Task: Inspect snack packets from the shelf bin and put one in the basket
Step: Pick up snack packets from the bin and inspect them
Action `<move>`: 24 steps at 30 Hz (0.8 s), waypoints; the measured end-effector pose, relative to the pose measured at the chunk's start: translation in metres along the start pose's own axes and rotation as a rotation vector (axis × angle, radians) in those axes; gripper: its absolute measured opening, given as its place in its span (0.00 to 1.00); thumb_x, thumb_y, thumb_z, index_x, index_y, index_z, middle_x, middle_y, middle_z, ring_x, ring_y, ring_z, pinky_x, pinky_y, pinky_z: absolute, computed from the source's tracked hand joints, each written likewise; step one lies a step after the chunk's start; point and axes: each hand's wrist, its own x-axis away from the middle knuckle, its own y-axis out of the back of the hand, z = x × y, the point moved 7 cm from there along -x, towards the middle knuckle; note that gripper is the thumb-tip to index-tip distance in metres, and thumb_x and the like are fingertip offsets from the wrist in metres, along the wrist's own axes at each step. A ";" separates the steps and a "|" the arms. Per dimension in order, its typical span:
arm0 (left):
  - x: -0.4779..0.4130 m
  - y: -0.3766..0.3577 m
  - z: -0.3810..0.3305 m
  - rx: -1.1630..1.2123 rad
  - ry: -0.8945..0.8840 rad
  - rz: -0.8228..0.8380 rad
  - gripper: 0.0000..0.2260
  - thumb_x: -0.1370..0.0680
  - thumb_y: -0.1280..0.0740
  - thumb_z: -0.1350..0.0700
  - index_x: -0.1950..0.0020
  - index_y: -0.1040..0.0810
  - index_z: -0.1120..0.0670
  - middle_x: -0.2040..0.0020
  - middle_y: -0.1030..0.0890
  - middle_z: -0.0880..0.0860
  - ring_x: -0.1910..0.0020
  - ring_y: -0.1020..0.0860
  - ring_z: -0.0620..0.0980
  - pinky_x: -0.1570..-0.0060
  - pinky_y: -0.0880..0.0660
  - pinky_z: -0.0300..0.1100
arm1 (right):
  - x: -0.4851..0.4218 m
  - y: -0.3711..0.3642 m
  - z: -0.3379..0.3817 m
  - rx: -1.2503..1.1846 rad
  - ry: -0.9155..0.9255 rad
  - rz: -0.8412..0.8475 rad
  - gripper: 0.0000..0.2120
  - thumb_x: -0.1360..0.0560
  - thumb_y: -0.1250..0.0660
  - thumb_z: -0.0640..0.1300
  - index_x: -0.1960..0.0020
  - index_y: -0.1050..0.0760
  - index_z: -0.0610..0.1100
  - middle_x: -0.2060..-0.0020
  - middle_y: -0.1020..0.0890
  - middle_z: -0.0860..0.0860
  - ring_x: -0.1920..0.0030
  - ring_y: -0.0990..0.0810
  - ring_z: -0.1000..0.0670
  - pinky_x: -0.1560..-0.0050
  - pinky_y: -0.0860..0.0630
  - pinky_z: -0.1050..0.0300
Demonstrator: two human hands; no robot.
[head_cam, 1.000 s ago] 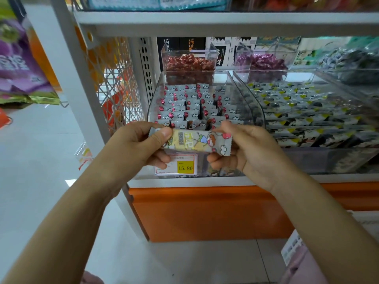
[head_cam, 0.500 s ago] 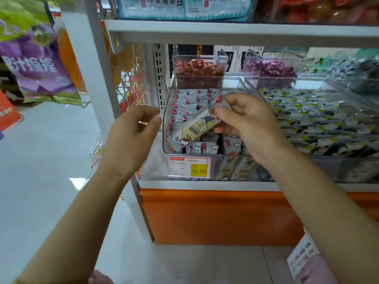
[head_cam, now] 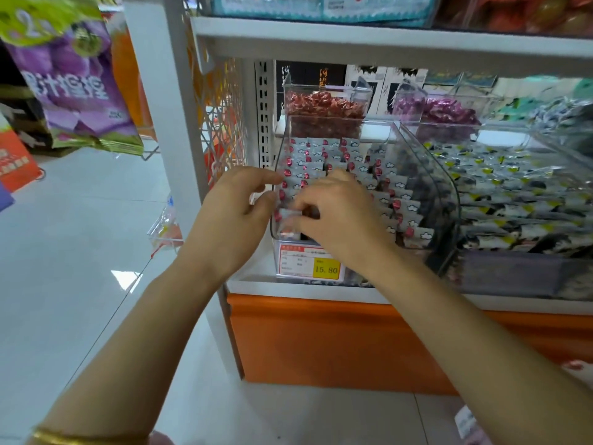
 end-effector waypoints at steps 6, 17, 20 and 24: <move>0.001 0.002 0.004 -0.025 0.015 -0.008 0.13 0.21 0.40 0.61 0.39 0.23 0.52 0.46 0.28 0.43 0.46 0.31 0.38 0.53 0.39 0.21 | -0.010 -0.009 -0.009 0.043 0.007 0.140 0.13 0.26 0.34 0.51 0.63 0.19 0.44 0.62 0.25 0.52 0.54 0.34 0.51 0.56 0.36 0.56; -0.001 0.003 0.003 0.010 0.038 -0.034 0.13 0.22 0.39 0.61 0.40 0.23 0.53 0.47 0.28 0.44 0.48 0.30 0.40 0.54 0.40 0.15 | -0.030 -0.012 -0.013 0.196 0.033 0.092 0.10 0.29 0.30 0.53 0.54 0.17 0.48 0.59 0.28 0.55 0.52 0.38 0.53 0.60 0.41 0.57; -0.001 0.004 0.001 0.010 0.022 -0.050 0.13 0.22 0.39 0.61 0.40 0.22 0.53 0.47 0.28 0.45 0.49 0.30 0.40 0.54 0.40 0.15 | -0.030 -0.003 -0.013 0.001 0.003 0.000 0.07 0.27 0.30 0.48 0.56 0.18 0.44 0.59 0.24 0.52 0.54 0.32 0.53 0.57 0.34 0.56; -0.001 0.004 0.000 0.014 0.023 -0.091 0.12 0.22 0.38 0.59 0.38 0.24 0.53 0.45 0.28 0.48 0.54 0.29 0.39 0.57 0.39 0.15 | -0.017 0.034 -0.021 -0.368 -0.105 -0.301 0.03 0.26 0.31 0.41 0.58 0.20 0.42 0.63 0.23 0.53 0.63 0.25 0.56 0.58 0.27 0.61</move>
